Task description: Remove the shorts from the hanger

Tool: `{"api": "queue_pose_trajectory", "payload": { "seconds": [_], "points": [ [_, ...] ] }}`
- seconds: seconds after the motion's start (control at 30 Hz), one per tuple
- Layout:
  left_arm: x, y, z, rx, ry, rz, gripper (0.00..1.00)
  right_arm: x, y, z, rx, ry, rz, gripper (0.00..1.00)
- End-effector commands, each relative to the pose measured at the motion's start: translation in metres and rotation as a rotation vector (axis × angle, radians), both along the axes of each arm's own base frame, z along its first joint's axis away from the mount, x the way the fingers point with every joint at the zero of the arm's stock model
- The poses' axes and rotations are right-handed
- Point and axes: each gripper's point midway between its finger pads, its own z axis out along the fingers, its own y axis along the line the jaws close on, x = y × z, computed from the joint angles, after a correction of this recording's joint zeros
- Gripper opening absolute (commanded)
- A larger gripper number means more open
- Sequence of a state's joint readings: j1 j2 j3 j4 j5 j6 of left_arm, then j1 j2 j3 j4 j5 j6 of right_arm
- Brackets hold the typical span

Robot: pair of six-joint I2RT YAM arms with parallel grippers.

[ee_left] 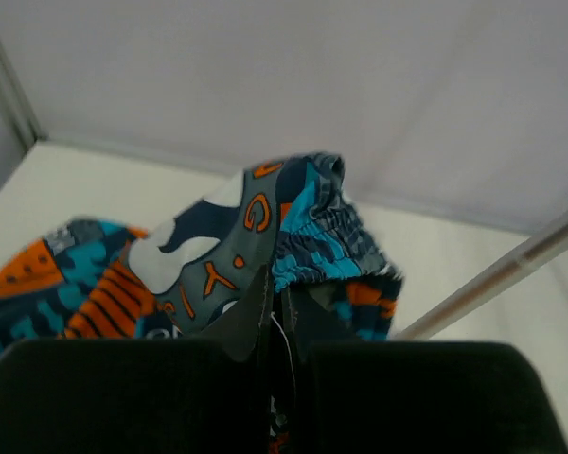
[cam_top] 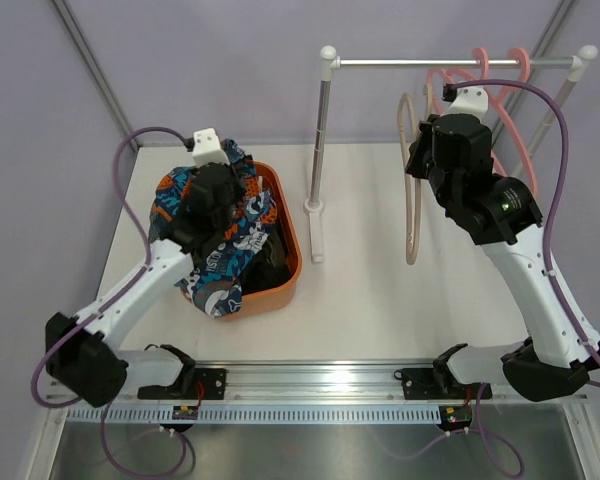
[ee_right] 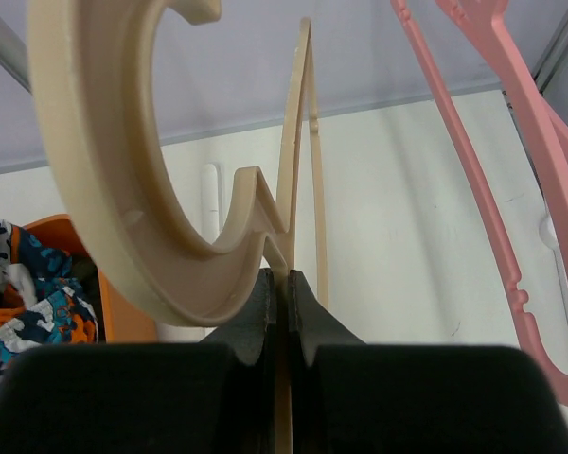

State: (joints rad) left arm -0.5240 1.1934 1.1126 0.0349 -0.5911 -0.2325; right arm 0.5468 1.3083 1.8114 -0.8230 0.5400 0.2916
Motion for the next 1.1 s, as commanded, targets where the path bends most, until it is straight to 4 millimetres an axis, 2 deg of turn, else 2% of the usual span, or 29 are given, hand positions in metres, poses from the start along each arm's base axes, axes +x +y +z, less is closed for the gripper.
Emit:
{"api": "queue_pose_trajectory", "payload": {
  "seconds": [0.0, 0.07, 0.1, 0.13, 0.2, 0.27, 0.33, 0.4, 0.43, 0.47, 0.53, 0.63, 0.73, 0.77, 0.8, 0.83, 0.9, 0.93, 1.0, 1.07],
  "points": [
    [0.007, 0.003, -0.117, -0.074, 0.296, 0.147, 0.0, -0.001, 0.003, 0.019, 0.065, -0.066, 0.02, 0.0],
    [0.007, -0.002, -0.156, -0.071, 0.412, 0.15, 0.0, -0.002, 0.004, 0.016, 0.065, -0.058, 0.024, 0.0],
    [0.011, -0.008, -0.184, -0.106, 0.483, 0.151, 0.0, -0.003, 0.004, 0.016, 0.069, -0.059, 0.025, 0.0],
    [0.012, -0.012, -0.2, -0.14, 0.531, 0.137, 0.0, -0.003, 0.003, 0.014, 0.065, -0.054, 0.025, 0.0],
    [0.013, -0.025, -0.244, -0.289, 0.652, 0.076, 0.0, -0.006, 0.001, 0.015, 0.065, -0.056, 0.024, 0.0],
    [0.015, -0.037, -0.265, -0.402, 0.702, 0.009, 0.0, -0.008, -0.001, 0.014, 0.061, -0.055, 0.018, 0.0],
    [0.008, -0.041, -0.297, -0.476, 0.773, 0.015, 0.0, -0.011, -0.005, 0.014, 0.055, -0.057, 0.01, 0.0],
    [0.005, -0.051, -0.314, -0.581, 0.823, -0.026, 0.0, -0.015, -0.008, 0.015, 0.054, -0.057, 0.008, 0.0],
    [0.005, -0.054, -0.329, -0.618, 0.857, -0.036, 0.0, -0.015, -0.008, 0.015, 0.051, -0.056, 0.006, 0.0],
    [0.008, -0.063, -0.329, -0.692, 0.867, -0.099, 0.0, -0.016, -0.008, 0.015, 0.052, -0.057, 0.008, 0.0],
    [0.006, -0.069, -0.338, -0.768, 0.898, -0.123, 0.0, -0.017, -0.008, 0.015, 0.057, -0.056, 0.014, 0.0],
    [0.006, -0.068, -0.337, -0.722, 0.906, -0.129, 0.0, -0.018, -0.007, 0.013, 0.055, -0.048, 0.02, 0.0],
    [0.018, -0.055, -0.304, -0.633, 0.815, -0.115, 0.11, -0.019, -0.006, 0.013, 0.054, -0.046, 0.028, 0.0],
    [0.018, -0.048, -0.289, -0.606, 0.785, -0.098, 0.13, -0.019, -0.005, 0.014, 0.057, -0.048, 0.031, 0.0],
    [0.018, -0.044, -0.281, -0.573, 0.77, -0.097, 0.16, -0.019, -0.004, 0.013, 0.058, -0.044, 0.038, 0.0],
    [0.015, -0.041, -0.275, -0.556, 0.769, -0.09, 0.26, -0.019, -0.003, 0.015, 0.063, -0.048, 0.04, 0.0],
    [0.019, -0.032, -0.246, -0.519, 0.697, -0.081, 0.35, -0.018, -0.001, 0.015, 0.065, -0.043, 0.049, 0.0],
    [0.017, -0.029, -0.24, -0.506, 0.692, -0.075, 0.48, -0.018, 0.0, 0.016, 0.068, -0.044, 0.058, 0.0],
    [0.017, -0.021, -0.219, -0.472, 0.645, -0.068, 0.61, -0.018, 0.002, 0.016, 0.068, -0.035, 0.066, 0.0],
    [0.013, -0.016, -0.209, -0.451, 0.628, -0.056, 0.74, -0.018, 0.003, 0.018, 0.062, -0.035, 0.074, 0.0]
  ]
}}
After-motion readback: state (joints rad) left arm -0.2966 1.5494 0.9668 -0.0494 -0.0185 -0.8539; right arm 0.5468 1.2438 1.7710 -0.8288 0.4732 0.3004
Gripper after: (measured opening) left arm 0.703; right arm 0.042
